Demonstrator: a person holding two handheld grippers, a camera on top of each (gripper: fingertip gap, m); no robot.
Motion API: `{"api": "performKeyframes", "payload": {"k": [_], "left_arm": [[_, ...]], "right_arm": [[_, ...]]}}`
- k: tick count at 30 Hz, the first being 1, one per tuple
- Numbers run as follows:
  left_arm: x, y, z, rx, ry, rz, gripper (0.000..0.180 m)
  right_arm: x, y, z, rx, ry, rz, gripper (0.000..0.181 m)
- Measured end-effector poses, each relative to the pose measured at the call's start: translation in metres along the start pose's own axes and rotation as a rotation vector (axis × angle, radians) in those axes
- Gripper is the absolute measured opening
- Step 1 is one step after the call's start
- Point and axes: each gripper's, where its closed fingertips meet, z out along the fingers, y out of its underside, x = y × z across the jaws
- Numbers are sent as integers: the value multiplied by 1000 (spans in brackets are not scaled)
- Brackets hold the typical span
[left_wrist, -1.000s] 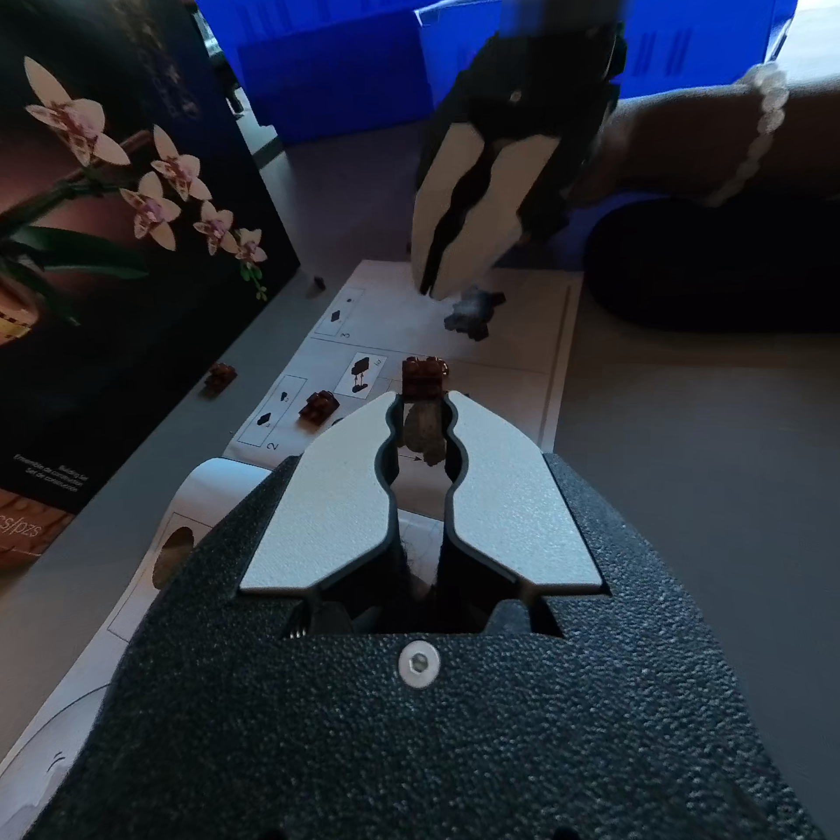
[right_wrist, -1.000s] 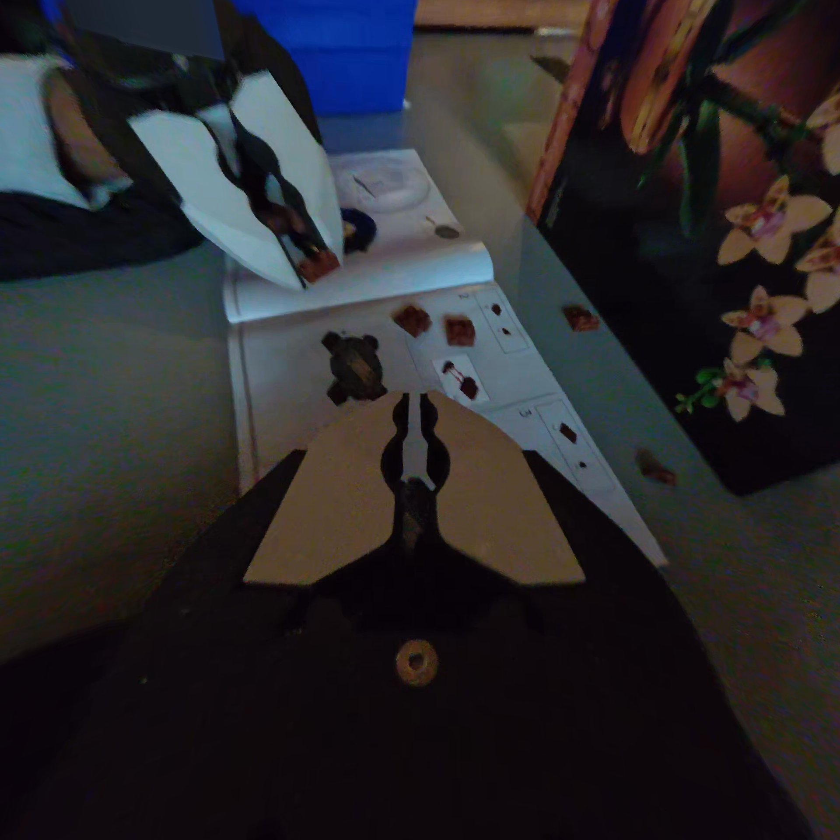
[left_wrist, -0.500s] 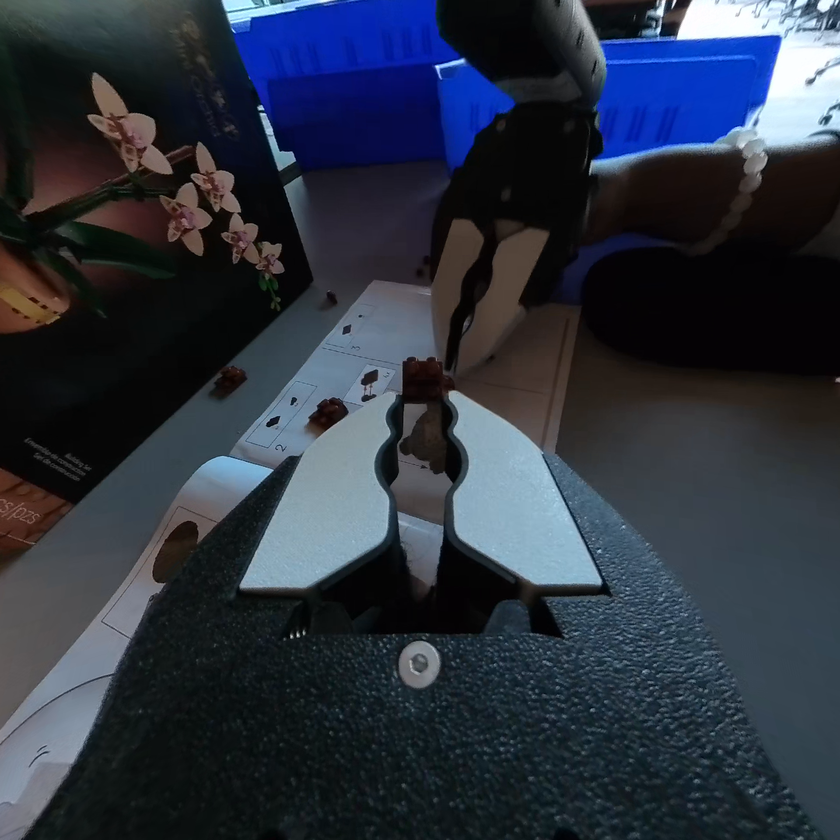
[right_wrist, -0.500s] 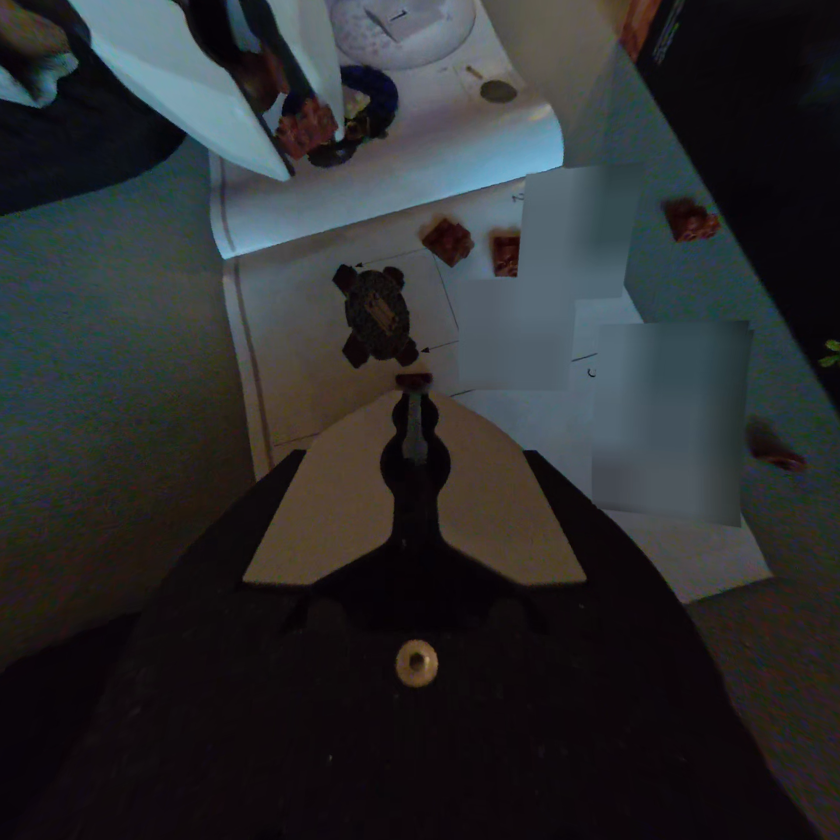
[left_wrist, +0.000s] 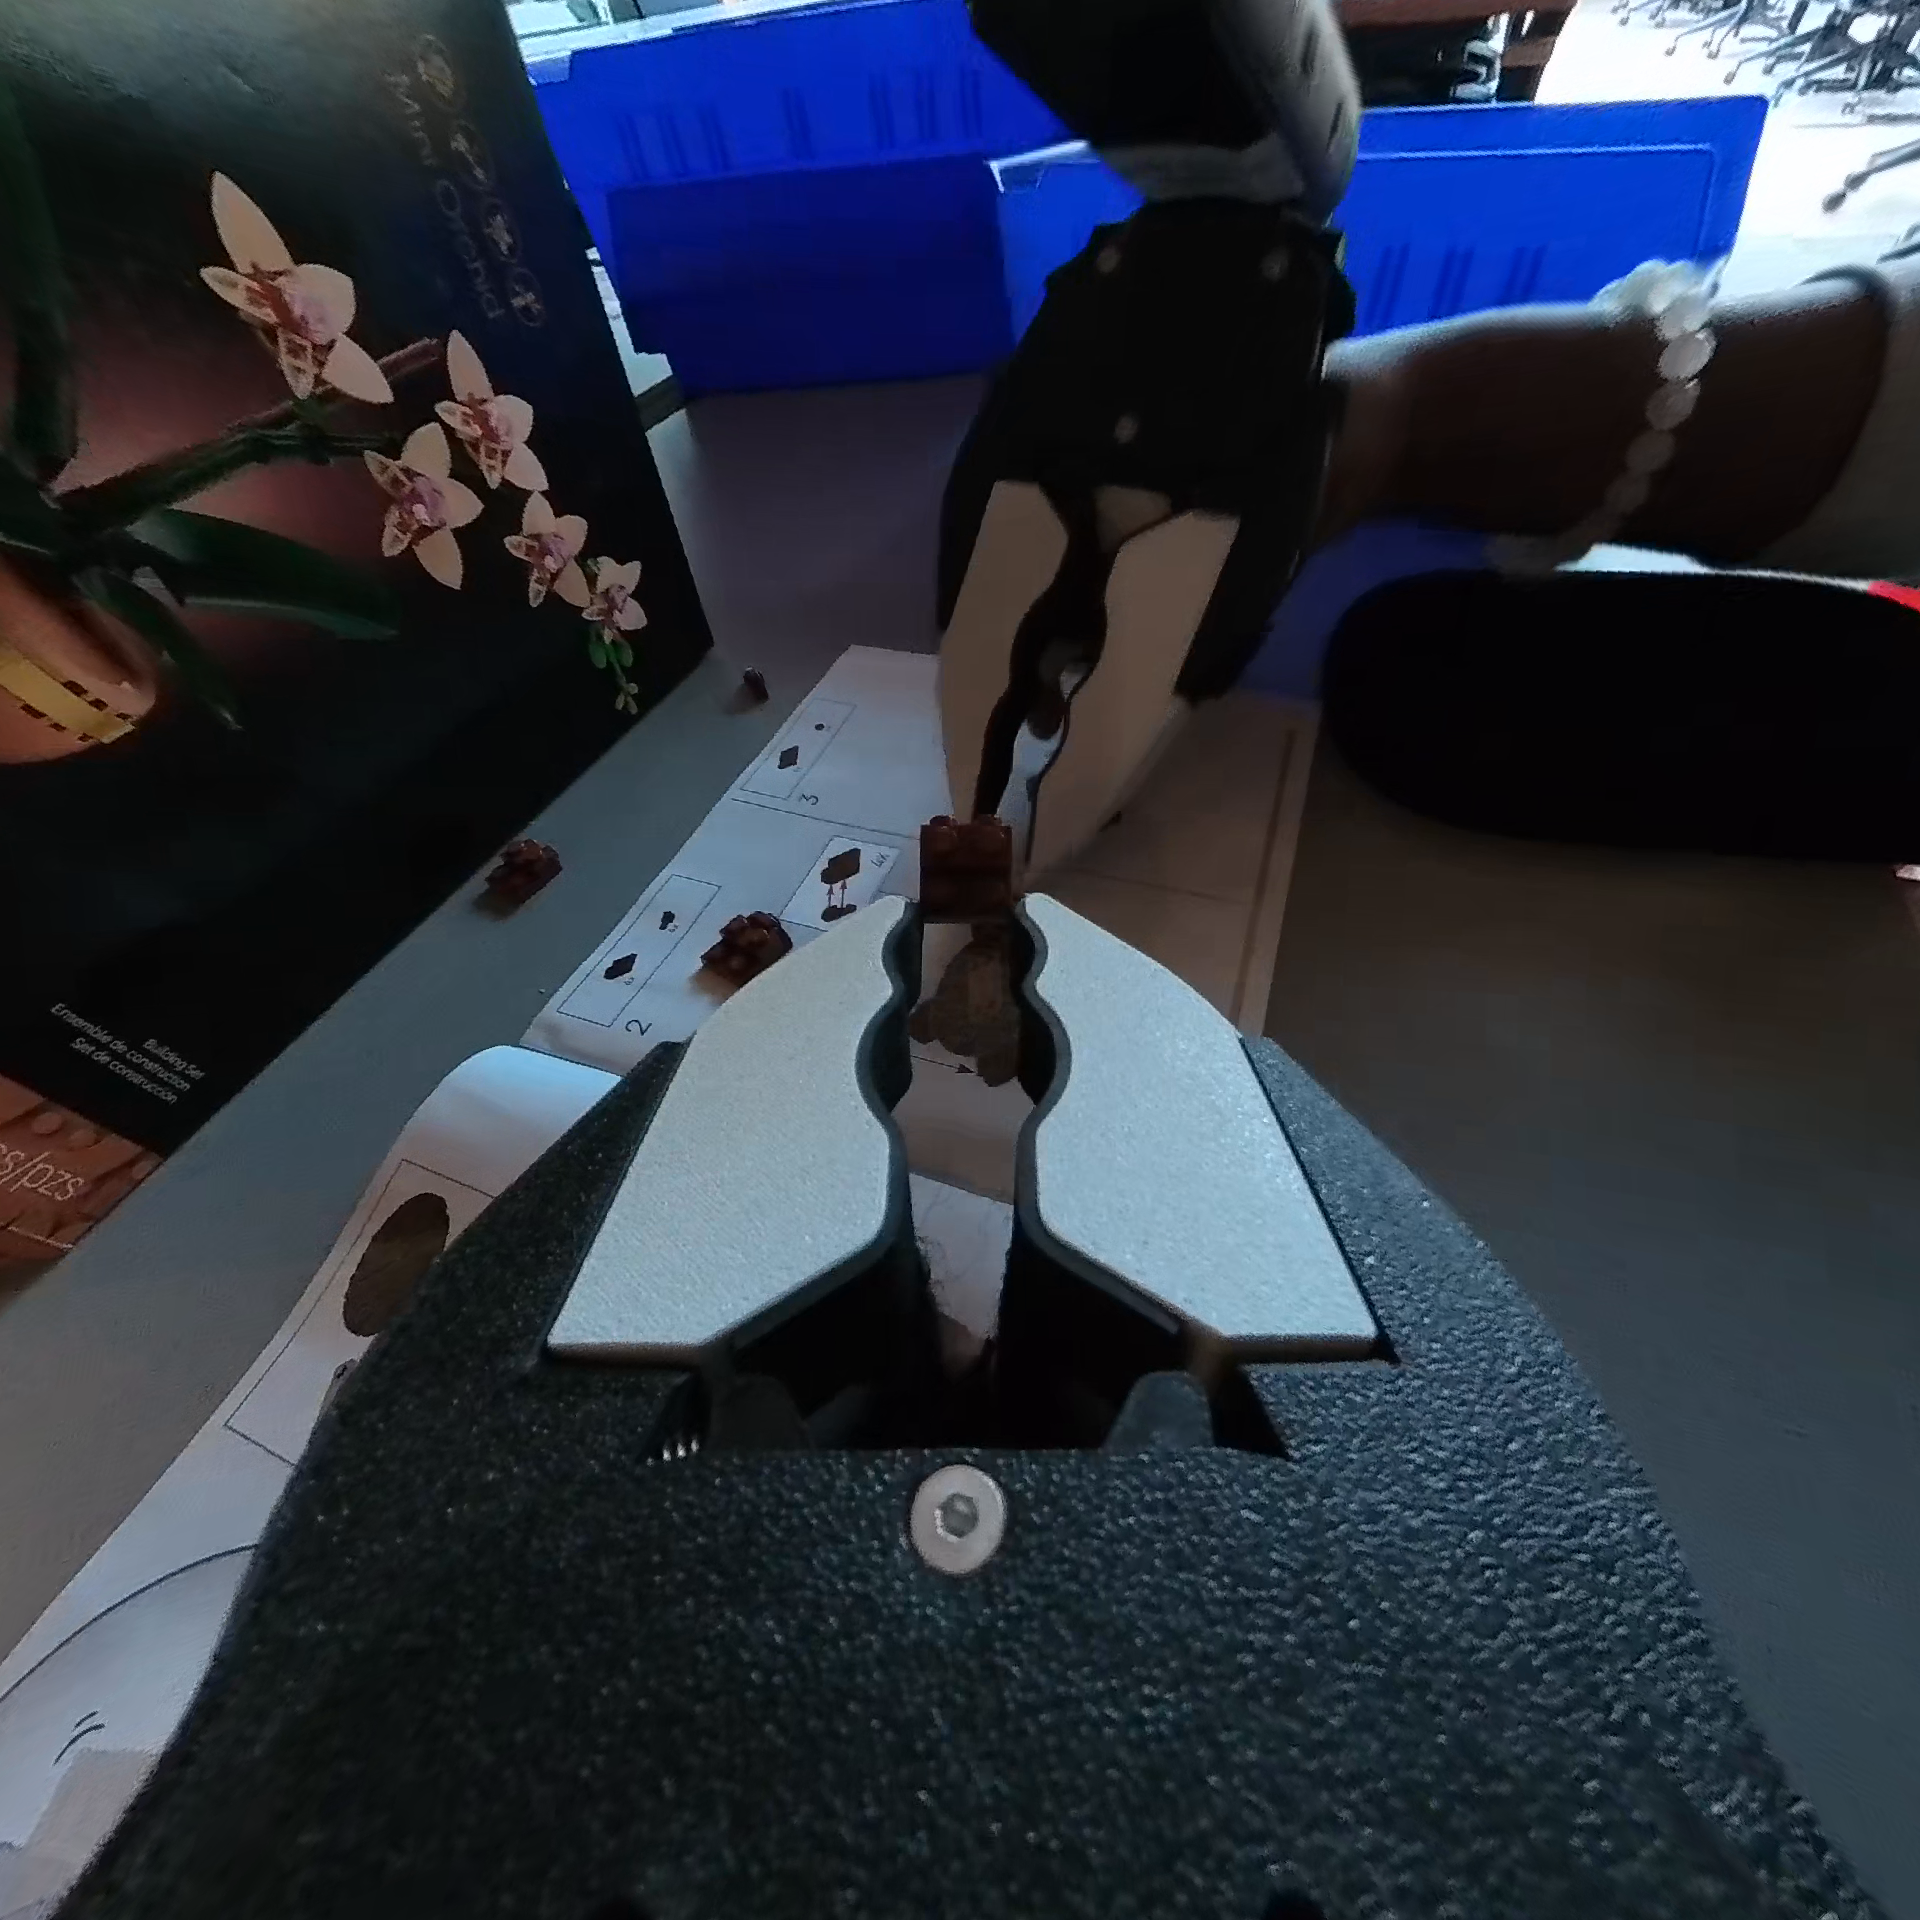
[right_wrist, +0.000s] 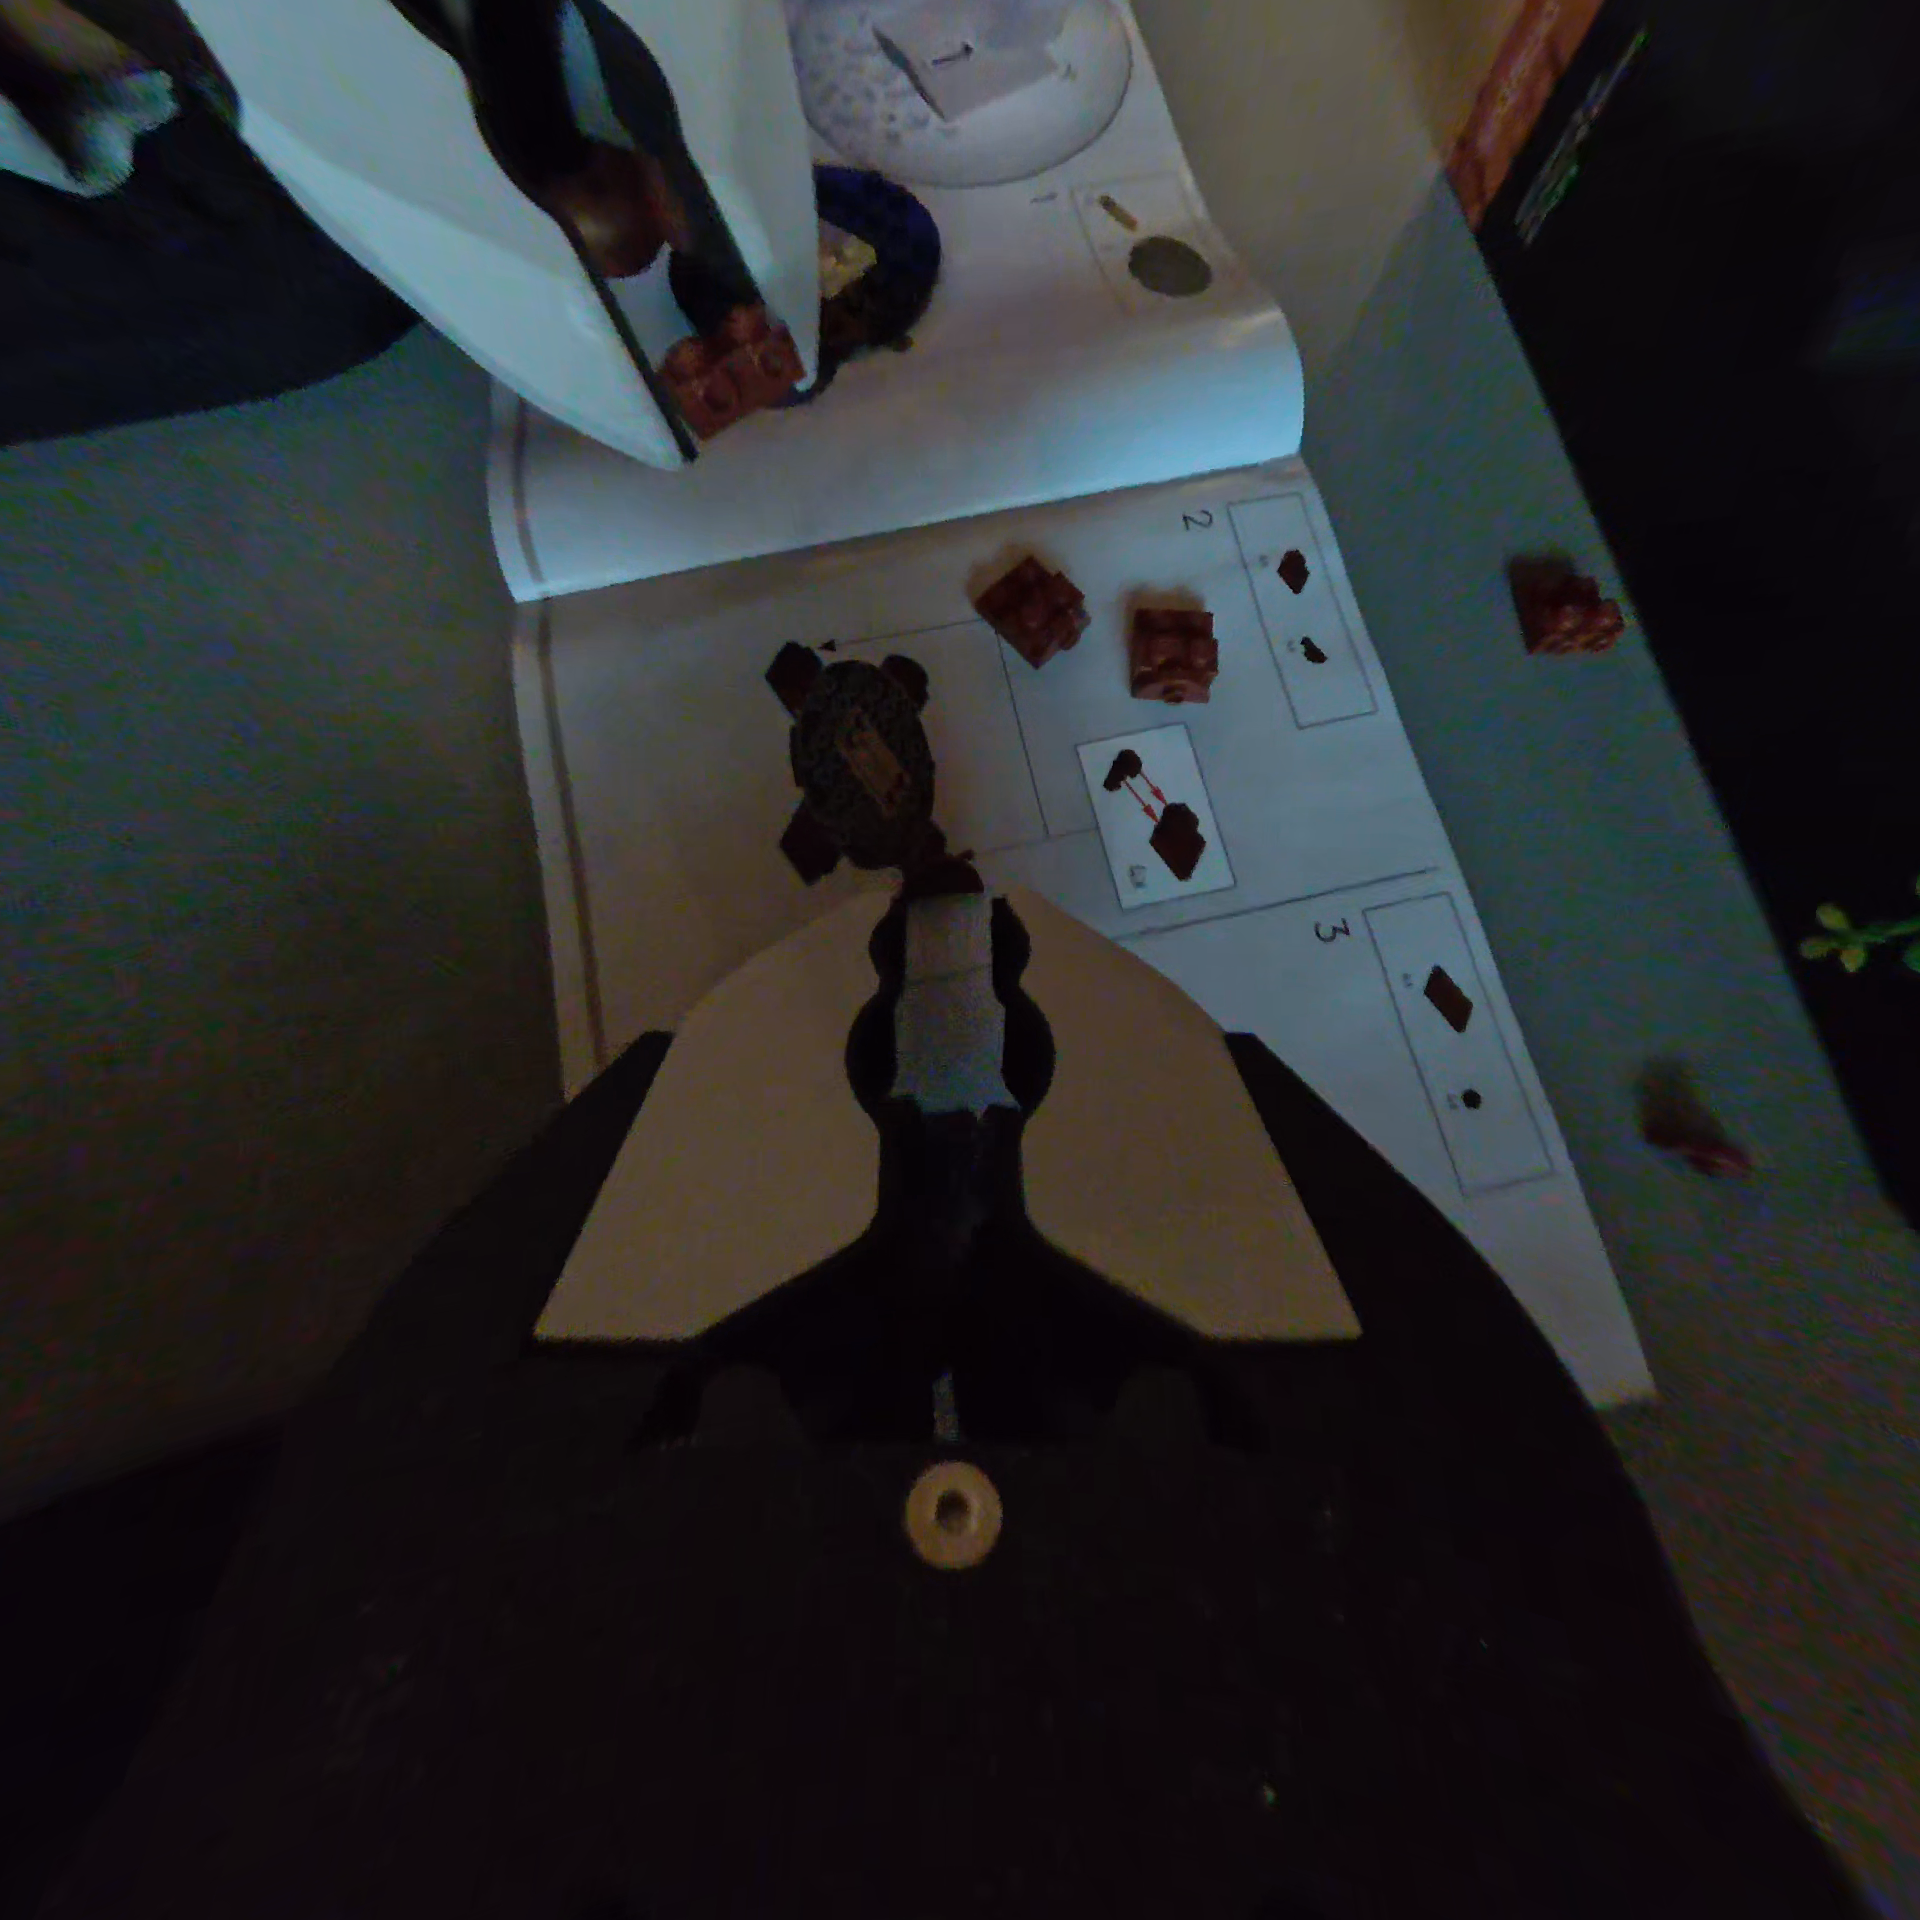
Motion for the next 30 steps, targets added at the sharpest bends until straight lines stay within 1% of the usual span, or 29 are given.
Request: {"api": "performKeyframes", "payload": {"k": [4,7,13,15,21,30], "left_arm": [[0,0,0,-1,0,-3,14],[0,0,0,2,3,-6,14],[0,-1,0,5,8,-8,14],[0,-1,-1,10,9,-13,14],[-2,-2,-3,25,8,-38,14],[-1,-1,-1,11,16,-26,15]], "right_arm": [[-1,7,-2,-131,7,34,23],[-2,7,-2,-251,16,22,22],[-2,2,-3,-520,-61,-69,25],[-2,2,0,-584,-88,-92,27],[-1,2,8,-671,-101,-92,24],[1,5,10,-694,-71,-101,21]]}}
